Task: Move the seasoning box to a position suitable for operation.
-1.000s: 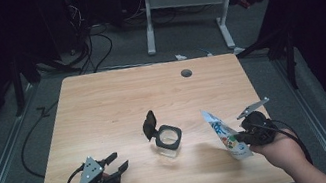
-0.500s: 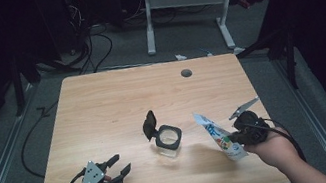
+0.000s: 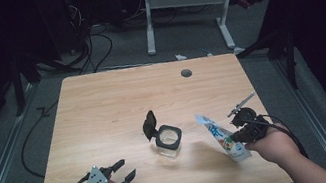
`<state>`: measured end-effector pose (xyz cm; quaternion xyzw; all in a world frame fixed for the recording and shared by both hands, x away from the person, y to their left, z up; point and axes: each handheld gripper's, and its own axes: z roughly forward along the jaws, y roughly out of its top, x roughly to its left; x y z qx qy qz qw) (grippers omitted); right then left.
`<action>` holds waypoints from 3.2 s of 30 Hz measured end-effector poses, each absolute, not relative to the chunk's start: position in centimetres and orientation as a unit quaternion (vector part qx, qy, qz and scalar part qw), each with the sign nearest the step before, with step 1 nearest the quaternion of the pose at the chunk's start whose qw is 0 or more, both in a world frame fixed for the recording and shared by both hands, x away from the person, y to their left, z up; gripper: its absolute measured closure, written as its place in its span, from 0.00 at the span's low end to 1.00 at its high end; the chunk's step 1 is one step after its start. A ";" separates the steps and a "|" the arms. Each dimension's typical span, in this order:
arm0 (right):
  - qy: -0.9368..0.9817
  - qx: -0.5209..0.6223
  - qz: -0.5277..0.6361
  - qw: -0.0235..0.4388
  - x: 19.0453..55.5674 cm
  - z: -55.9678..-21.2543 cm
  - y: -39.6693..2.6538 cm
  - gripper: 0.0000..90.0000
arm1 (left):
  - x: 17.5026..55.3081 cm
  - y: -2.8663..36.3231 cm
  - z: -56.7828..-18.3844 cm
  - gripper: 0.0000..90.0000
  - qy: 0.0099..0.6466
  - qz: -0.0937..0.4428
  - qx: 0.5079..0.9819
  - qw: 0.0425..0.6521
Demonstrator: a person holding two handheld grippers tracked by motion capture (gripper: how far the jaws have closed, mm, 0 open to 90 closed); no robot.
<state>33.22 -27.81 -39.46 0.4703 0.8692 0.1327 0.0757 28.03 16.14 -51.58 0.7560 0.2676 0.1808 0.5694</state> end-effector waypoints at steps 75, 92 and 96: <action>0.899 0.416 0.132 0.039 33.0 -36.0 -22.7 1.00 | 27.9 2.0 -52.6 0.26 0.189 0.101 0.791 0.573; 0.910 0.387 0.148 0.032 33.1 -34.9 -19.1 1.00 | 29.1 -2.6 -52.3 0.21 0.171 0.091 0.808 0.556; 0.911 0.380 0.156 0.030 33.1 -34.6 -18.4 1.00 | 29.5 -3.2 -52.5 0.21 0.185 0.088 0.808 0.552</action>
